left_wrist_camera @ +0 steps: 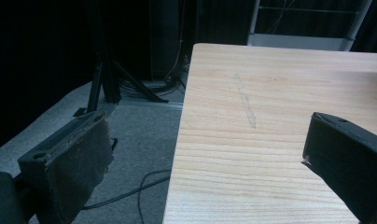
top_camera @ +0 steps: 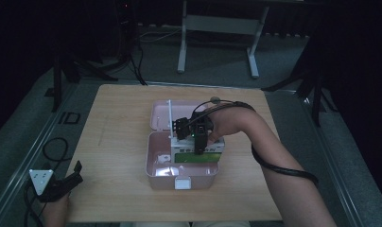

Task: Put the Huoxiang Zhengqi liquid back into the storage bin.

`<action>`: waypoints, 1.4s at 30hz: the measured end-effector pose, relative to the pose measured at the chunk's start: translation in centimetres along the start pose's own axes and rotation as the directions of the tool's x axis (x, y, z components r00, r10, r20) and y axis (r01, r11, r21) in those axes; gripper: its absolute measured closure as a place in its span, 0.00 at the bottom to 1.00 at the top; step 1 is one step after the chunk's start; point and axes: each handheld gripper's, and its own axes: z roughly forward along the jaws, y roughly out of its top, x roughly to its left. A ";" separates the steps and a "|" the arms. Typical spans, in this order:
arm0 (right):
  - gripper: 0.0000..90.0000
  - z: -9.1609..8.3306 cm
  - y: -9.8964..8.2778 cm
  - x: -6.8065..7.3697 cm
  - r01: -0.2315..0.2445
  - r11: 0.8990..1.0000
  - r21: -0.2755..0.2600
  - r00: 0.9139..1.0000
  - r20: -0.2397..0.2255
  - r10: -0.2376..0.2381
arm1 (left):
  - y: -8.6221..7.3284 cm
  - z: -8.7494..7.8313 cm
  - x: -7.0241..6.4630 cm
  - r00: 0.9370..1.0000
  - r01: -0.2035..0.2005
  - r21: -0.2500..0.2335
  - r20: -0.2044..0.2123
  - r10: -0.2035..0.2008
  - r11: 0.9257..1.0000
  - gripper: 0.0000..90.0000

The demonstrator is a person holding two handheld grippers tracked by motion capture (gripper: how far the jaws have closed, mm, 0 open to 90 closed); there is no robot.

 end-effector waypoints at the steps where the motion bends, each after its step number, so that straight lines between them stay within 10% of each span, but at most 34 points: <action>1: 0.70 0.1 0.2 0.0 0.002 1.000 0.000 1.000 0.000 -0.002 | 0.0 0.0 0.0 1.000 0.000 0.000 0.001 0.000 1.000 0.02; 42: 0.70 9.4 1.9 -0.6 0.001 1.000 0.005 0.997 -0.074 -0.001 | 0.0 0.0 0.0 1.000 0.002 -0.002 0.004 -0.002 1.000 0.02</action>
